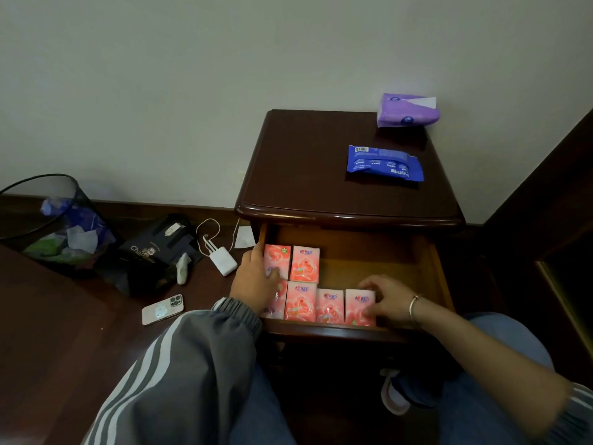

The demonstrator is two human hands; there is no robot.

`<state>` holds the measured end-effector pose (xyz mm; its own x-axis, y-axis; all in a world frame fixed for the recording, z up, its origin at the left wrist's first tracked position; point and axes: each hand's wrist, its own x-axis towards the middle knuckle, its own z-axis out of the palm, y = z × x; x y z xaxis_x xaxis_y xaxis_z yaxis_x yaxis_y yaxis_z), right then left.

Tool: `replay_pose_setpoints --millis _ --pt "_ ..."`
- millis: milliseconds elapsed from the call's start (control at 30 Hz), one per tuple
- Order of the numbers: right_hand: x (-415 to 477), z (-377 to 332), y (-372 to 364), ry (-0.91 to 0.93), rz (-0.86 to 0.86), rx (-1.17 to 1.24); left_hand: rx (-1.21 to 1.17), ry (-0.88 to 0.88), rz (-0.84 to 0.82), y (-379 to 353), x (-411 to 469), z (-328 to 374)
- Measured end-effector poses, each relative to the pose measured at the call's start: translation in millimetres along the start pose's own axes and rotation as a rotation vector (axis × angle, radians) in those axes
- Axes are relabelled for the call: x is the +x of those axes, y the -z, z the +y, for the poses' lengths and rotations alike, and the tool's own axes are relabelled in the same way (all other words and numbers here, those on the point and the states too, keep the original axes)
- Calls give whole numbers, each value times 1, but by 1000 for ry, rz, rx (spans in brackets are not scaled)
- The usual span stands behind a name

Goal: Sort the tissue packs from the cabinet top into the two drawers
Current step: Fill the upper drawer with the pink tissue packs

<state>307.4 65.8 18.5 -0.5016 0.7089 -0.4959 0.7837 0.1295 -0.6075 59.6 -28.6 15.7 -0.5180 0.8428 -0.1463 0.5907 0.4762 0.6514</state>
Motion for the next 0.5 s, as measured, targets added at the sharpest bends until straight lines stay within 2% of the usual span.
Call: replay_pose_setpoints --millis 67,200,333,500 --pt "-2 0 -3 -46 16 241 1 5 -2 1 -1 2" --pt "-8 -1 9 -35 98 316 -9 2 5 2 -2 3" --pt "-6 -12 23 -18 176 551 -20 14 5 2 -2 2" --pt "5 -42 -19 17 3 410 -23 29 -14 4 -4 3"
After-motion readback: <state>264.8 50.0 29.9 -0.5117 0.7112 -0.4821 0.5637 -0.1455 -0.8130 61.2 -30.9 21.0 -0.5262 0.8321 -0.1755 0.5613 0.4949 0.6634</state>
